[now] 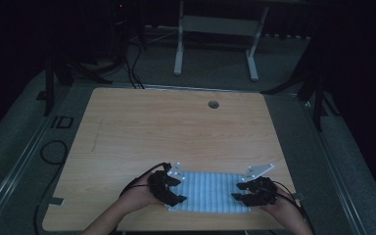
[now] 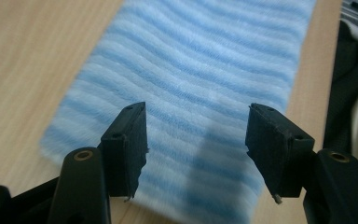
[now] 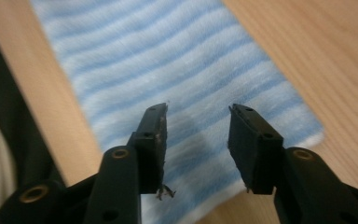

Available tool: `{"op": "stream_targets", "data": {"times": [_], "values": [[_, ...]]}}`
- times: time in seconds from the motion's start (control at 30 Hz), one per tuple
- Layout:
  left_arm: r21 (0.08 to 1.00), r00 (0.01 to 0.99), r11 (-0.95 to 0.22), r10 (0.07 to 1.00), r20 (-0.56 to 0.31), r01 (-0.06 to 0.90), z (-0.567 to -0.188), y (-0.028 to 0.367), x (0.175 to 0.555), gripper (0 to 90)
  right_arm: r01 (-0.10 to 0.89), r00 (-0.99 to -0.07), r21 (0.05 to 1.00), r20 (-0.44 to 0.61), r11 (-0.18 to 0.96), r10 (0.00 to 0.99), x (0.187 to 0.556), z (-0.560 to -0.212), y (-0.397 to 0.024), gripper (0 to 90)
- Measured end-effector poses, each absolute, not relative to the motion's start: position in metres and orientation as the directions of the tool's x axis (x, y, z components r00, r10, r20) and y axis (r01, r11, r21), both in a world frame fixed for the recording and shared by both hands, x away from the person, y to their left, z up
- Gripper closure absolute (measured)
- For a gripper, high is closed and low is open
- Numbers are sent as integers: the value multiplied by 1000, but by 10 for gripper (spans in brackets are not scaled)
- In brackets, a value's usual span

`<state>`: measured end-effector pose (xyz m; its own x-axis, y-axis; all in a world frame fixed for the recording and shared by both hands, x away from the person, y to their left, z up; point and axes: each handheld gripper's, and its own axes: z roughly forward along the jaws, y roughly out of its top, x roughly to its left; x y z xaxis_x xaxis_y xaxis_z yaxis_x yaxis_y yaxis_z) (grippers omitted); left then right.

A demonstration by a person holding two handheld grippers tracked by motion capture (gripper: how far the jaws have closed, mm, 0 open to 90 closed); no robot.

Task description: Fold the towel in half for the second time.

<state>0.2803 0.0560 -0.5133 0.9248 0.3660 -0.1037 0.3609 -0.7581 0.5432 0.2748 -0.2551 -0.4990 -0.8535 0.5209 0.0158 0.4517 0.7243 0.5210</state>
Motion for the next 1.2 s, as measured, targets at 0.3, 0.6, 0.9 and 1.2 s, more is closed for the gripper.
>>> {"op": "stream_targets", "data": {"times": [0.3, 0.6, 0.9, 1.2], "values": [[524, 919, -763, 379, -112, 379, -530, 55, 295, 390, 466, -857, 473, 34, 747, 514, 292, -524, -252, 485], [479, 905, -779, 417, -88, 405, -527, 62, 318, 392, 472, -857, 459, 39, 753, 514, 333, -524, -237, 485], [427, 887, -788, 456, -78, 443, -524, 72, 353, 394, 483, -854, 436, 42, 759, 519, 382, -523, -214, 479], [405, 872, -782, 480, -93, 473, -522, 83, 390, 394, 500, -847, 388, 36, 774, 530, 418, -520, -194, 477]]}}
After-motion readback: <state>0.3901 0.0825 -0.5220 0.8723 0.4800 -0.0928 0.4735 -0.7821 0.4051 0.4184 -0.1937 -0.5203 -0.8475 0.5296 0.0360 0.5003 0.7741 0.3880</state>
